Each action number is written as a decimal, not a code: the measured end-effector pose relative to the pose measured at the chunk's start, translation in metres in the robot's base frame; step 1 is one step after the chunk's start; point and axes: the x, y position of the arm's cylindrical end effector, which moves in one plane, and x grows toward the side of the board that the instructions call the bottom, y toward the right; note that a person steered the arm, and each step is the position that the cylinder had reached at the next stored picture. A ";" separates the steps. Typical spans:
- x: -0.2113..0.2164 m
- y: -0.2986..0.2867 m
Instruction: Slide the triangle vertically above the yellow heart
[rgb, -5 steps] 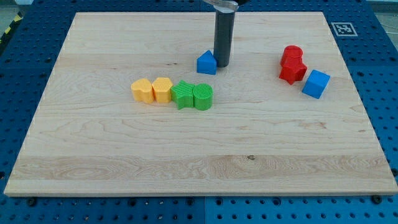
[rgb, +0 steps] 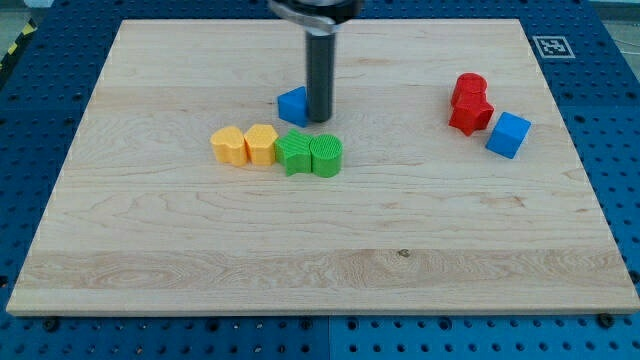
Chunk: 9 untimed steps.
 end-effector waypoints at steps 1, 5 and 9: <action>-0.016 -0.026; -0.027 -0.072; -0.041 -0.040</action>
